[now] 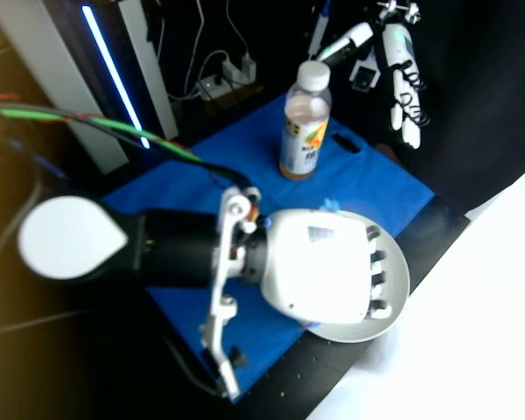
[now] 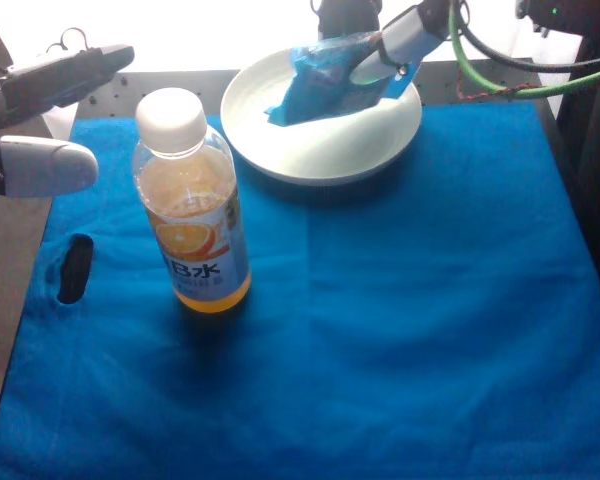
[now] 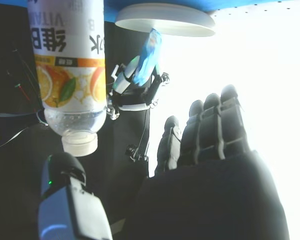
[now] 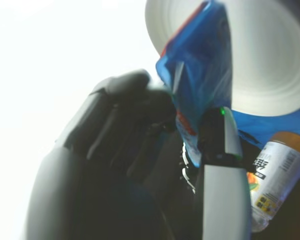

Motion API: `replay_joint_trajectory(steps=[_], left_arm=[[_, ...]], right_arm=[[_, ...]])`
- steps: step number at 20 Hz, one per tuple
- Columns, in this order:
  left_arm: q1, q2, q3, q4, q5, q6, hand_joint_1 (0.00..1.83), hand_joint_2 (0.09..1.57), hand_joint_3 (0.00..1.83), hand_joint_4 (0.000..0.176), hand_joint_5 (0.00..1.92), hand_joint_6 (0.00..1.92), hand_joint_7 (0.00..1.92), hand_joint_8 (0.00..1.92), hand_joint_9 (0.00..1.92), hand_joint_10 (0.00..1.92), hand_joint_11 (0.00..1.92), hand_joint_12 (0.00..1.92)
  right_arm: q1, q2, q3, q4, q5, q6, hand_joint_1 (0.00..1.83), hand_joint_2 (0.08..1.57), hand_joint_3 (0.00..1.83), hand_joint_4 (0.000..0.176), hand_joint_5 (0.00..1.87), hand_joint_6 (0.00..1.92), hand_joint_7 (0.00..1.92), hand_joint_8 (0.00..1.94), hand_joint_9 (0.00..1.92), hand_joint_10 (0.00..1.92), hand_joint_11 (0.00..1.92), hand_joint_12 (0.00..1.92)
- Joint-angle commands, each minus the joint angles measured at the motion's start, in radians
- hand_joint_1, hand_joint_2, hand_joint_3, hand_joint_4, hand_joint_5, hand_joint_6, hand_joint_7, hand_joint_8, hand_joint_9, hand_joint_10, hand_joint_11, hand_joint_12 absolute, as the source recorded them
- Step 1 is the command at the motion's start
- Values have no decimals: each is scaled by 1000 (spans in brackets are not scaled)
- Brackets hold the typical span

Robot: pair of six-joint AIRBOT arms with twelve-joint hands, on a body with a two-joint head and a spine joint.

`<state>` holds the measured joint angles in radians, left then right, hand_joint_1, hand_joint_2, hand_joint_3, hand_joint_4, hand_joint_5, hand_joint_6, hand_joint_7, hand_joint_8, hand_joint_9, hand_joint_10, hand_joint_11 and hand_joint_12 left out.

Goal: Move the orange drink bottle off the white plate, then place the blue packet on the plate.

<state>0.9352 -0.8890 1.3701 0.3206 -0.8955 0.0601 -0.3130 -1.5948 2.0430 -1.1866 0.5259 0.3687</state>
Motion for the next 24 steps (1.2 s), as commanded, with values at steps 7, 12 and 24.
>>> replay_joint_trajectory(steps=[7, 12, 24], left_arm=[[-6, -10, 0, -58, -117, -2, 379, 784, 0, 176, 0, 0, 0, 0, 0, 0, 0, 0], [-6, -6, -1, -64, -120, -2, 255, 800, 3, 176, 0, 0, 0, 0, 0, 0, 0, 0], [10, 6, -7, -79, -120, -2, 259, 836, 22, 176, 0, 0, 0, 0, 0, 0, 0, 0]], right_arm=[[11, -15, 12, 48, 38, 4, 1245, 1114, 0, 0, 977, 834, 1014, 1095, 977, 1093, 790, 1535], [9, -14, 10, 47, 39, 5, 1186, 1109, 0, 0, 981, 906, 865, 1199, 856, 1383, 721, 1711], [9, 12, -30, 40, 58, 21, 808, 641, 0, 171, 70, 0, 137, 1, 121, 0, 1, 385]])
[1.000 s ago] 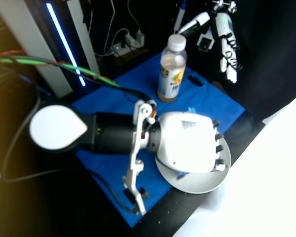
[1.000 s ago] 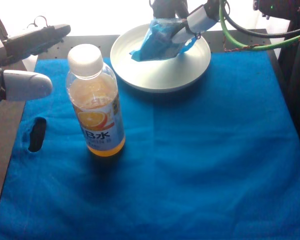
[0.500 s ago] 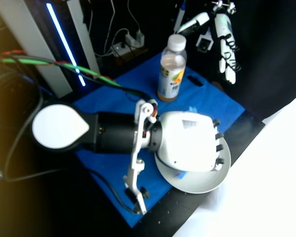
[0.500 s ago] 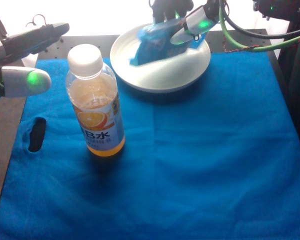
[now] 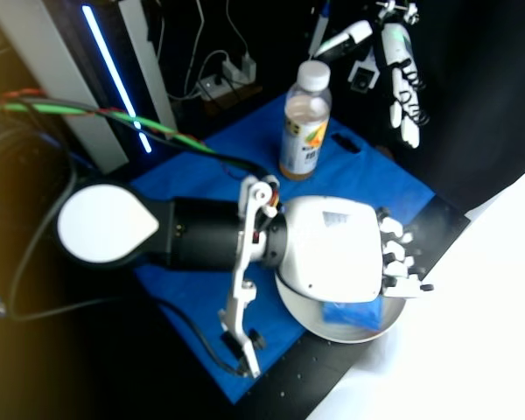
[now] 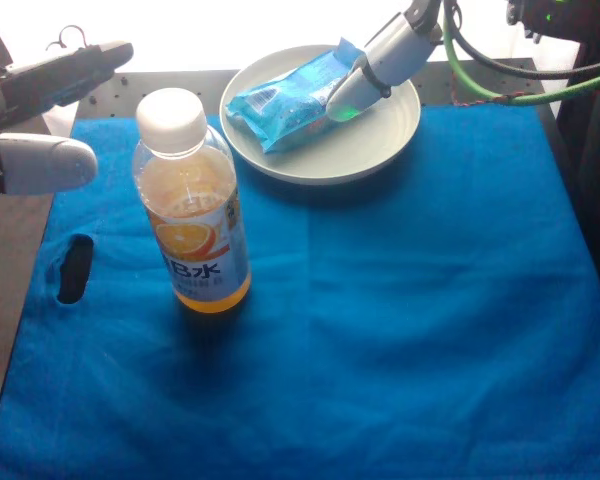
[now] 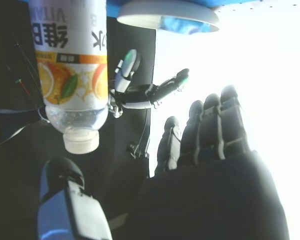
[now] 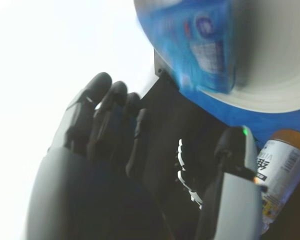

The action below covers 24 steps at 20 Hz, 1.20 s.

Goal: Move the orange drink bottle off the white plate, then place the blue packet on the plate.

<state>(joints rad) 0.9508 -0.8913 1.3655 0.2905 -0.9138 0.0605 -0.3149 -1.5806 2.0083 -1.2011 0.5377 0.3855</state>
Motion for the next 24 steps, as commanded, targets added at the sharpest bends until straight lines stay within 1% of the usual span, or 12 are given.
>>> replay_joint_trajectory(steps=[1, 4, 7, 10, 12, 13, 14, 18, 20, 21, 22, 24], left_arm=[[-4, 9, -3, -52, -102, -2, 300, 796, 2, 176, 0, 0, 0, 0, 0, 0, 0, 0], [4, 17, -7, -69, -108, 7, 252, 805, 2, 176, 0, 0, 0, 0, 0, 0, 0, 0], [16, 40, -22, -109, -133, 35, 236, 820, 5, 176, 0, 0, 0, 0, 0, 0, 0, 0], [31, 65, -38, -173, -186, 86, 328, 759, 0, 176, 0, 0, 0, 0, 0, 0, 0, 0], [33, 73, -46, -210, -229, 124, 385, 756, 0, 176, 0, 0, 0, 0, 0, 0, 0, 0], [33, 75, -48, -219, -245, 129, 385, 741, 0, 176, 0, 0, 0, 0, 0, 0, 0, 0], [33, 83, -60, -245, -301, 142, 479, 809, 7, 176, 0, 0, 0, 0, 0, 0, 0, 0], [48, 146, -158, -328, -535, 252, 505, 826, 11, 176, 0, 0, 0, 0, 0, 0, 0, 0], [47, 151, -169, -333, -583, 269, 649, 850, 5, 176, 983, 126, 0, 0, 0, 0, 0, 0], [44, 153, -177, -336, -611, 285, 662, 839, 3, 176, 1180, 177, 0, 0, 0, 0, 0, 0], [44, 155, -184, -338, -637, 298, 763, 845, 5, 176, 974, 75, 0, 0, 0, 0, 0, 0], [44, 164, -201, -338, -682, 318, 1052, 930, 11, 176, 1284, 383, 0, 0, 0, 0, 0, 0]], right_arm=[[11, 8, -9, 55, 46, 4, 818, 612, 0, 175, 27, 0, 92, 1, 75, 0, 0, 326], [11, 37, -41, 63, 53, 4, 806, 554, 0, 176, 0, 0, 40, 4, 32, 7, 0, 464], [11, 86, -72, 145, 111, 3, 773, 551, 1, 176, 0, 0, 4, 0, 0, 0, 0, 103], [11, 143, -130, 271, 164, -61, 759, 562, 5, 176, 0, 0, 5, 2, 0, 0, 60, 123], [11, 199, -210, 380, 171, -175, 716, 526, 0, 176, 0, 0, 11, 2, 211, 17, 2, 799], [11, 211, -224, 397, 181, -178, 681, 562, 8, 176, 0, 0, 1, 0, 42, 57, 0, 255], [11, 230, -239, 456, 235, -178, 637, 611, 22, 176, 0, 0, 0, 0, 15, 7, 0, 9], [-54, 290, -342, 700, 450, -304, 731, 638, 0, 176, 0, 0, 0, 0, 0, 0, 15, 7], [-81, 324, -392, 773, 516, -362, 782, 634, 0, 176, 0, 0, 0, 0, 0, 0, 24, 11], [-89, 336, -409, 797, 555, -376, 851, 627, 0, 176, 0, 0, 0, 0, 0, 0, 4, 1], [-95, 347, -425, 814, 588, -385, 714, 707, 5, 176, 0, 0, 0, 0, 0, 0, 0, 0], [-108, 372, -466, 857, 654, -415, 675, 720, 8, 176, 0, 0, 0, 0, 0, 0, 0, 0]])
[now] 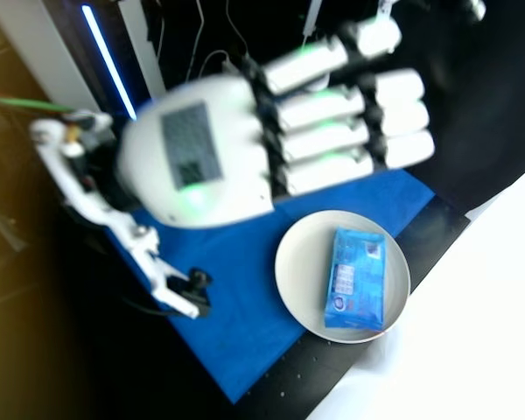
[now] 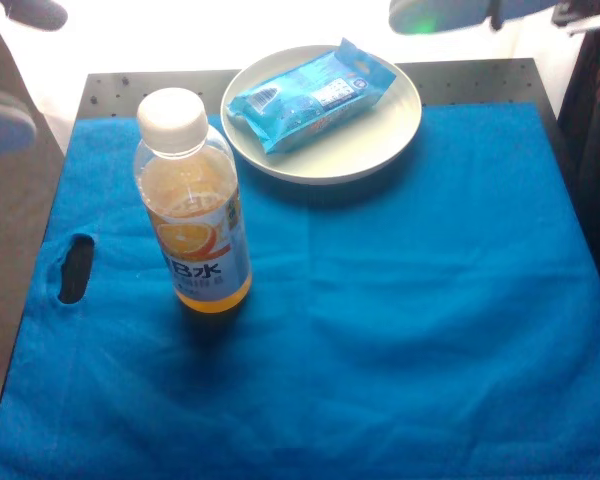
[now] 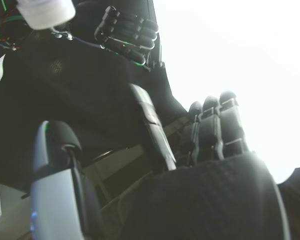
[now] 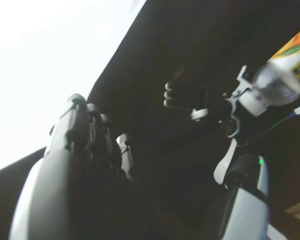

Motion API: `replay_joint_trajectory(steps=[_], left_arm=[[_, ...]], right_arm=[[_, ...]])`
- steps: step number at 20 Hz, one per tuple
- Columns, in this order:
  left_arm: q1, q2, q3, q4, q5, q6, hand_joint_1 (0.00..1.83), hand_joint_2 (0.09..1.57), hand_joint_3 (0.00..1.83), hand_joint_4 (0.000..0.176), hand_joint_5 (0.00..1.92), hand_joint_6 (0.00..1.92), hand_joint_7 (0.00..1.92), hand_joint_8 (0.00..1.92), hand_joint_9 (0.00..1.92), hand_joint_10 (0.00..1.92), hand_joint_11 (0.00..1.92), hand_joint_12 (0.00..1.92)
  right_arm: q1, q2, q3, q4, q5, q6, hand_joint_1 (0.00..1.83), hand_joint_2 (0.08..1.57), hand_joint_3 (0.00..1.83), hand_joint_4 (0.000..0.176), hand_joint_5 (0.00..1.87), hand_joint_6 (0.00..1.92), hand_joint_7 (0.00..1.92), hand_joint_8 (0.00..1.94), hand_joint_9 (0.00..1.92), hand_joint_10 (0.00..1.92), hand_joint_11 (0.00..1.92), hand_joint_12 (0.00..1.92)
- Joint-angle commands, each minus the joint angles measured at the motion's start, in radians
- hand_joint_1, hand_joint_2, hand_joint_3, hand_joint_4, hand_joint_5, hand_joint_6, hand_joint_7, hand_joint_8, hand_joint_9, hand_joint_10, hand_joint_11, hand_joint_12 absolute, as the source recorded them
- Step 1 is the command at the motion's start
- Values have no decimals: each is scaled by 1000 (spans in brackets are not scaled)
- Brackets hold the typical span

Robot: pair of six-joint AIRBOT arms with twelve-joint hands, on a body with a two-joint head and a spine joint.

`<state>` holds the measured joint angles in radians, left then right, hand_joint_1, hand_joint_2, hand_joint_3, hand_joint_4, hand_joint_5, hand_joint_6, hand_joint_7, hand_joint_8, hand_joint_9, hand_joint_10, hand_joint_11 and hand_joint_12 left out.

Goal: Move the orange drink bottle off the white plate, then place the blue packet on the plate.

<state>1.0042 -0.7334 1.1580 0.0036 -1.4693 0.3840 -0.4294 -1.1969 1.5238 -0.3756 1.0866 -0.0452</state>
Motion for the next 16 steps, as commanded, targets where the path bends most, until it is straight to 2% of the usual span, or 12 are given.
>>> replay_joint_trajectory(steps=[1, 2, 3, 4, 5, 8, 9, 10, 11, 14, 15, 16], left_arm=[[-11, 10, -1, -51, -149, 2, 1065, 991, 11, 176, 1213, 603, 0, 0, 0, 0, 0, 0], [-11, 13, -7, -51, -176, 6, 774, 957, 0, 176, 274, 147, 0, 0, 0, 0, 0, 0], [-11, 14, -10, -52, -205, 8, 627, 914, 0, 176, 54, 31, 0, 0, 0, 0, 0, 0], [-11, 15, -12, -53, -228, 10, 769, 926, 0, 176, 168, 21, 0, 0, 0, 0, 0, 0], [-10, 15, -15, -53, -241, 17, 731, 945, 0, 141, 533, 59, 0, 0, 0, 0, 0, 0], [-10, 15, -28, -45, -262, 52, 647, 883, 0, 173, 266, 2, 0, 0, 0, 0, 0, 0], [-14, 15, -35, -37, -262, 71, 335, 1009, 38, 117, 175, 0, 27, 4, 0, 0, 0, 0], [-24, 15, -42, -25, -263, 94, 407, 1117, 0, 21, 248, 8, 280, 33, 305, 3, 0, 598], [-39, 15, -47, -12, -263, 104, 407, 1117, 0, 21, 248, 8, 280, 33, 305, 3, 0, 598], [-91, 11, -50, 32, -263, 124, 945, 1064, 0, 0, 649, 19, 726, 23, 690, 78, 129, 1159], [-97, 8, -50, 31, -263, 132, 762, 1085, 1, 0, 675, 14, 673, 6, 626, 49, 27, 1359], [-98, 4, -49, 25, -263, 137, 922, 1039, 0, 0, 735, 27, 691, 11, 628, 48, 5, 1435]], right_arm=[[-4, 7, -10, 59, 142, -11, 691, 711, 3, 176, 0, 0, 0, 0, 0, 0, 0, 0], [-12, 25, -37, 83, 175, -38, 781, 650, 0, 176, 0, 0, 0, 0, 0, 0, 0, 0], [-24, 37, -55, 103, 200, -57, 801, 622, 0, 176, 0, 0, 0, 0, 0, 0, 24, 10], [-42, 46, -69, 127, 236, -69, 771, 624, 0, 144, 0, 0, 0, 0, 14, 5, 84, 36], [-60, 49, -75, 147, 271, -70, 775, 619, 0, 159, 0, 0, 22, 8, 30, 11, 82, 36], [-111, 60, -92, 192, 378, -70, 769, 764, 18, 175, 14, 5, 84, 12, 46, 6, 35, 20], [-136, 67, -103, 216, 426, -72, 718, 824, 12, 89, 123, 13, 106, 6, 54, 3, 71, 33], [-154, 72, -111, 236, 462, -75, 808, 810, 1, 87, 497, 40, 207, 2, 142, 4, 117, 39], [-168, 76, -119, 254, 494, -81, 808, 810, 1, 87, 497, 40, 207, 2, 142, 4, 117, 39], [-209, 89, -141, 285, 581, -96, 838, 890, 7, 167, 136, 1, 317, 3, 290, 19, 227, 90], [-216, 94, -147, 287, 607, -96, 793, 877, 0, 91, 118, 3, 329, 6, 325, 28, 279, 116], [-222, 101, -153, 288, 624, -96, 732, 847, 0, 98, 153, 1, 337, 2, 346, 15, 294, 145]])
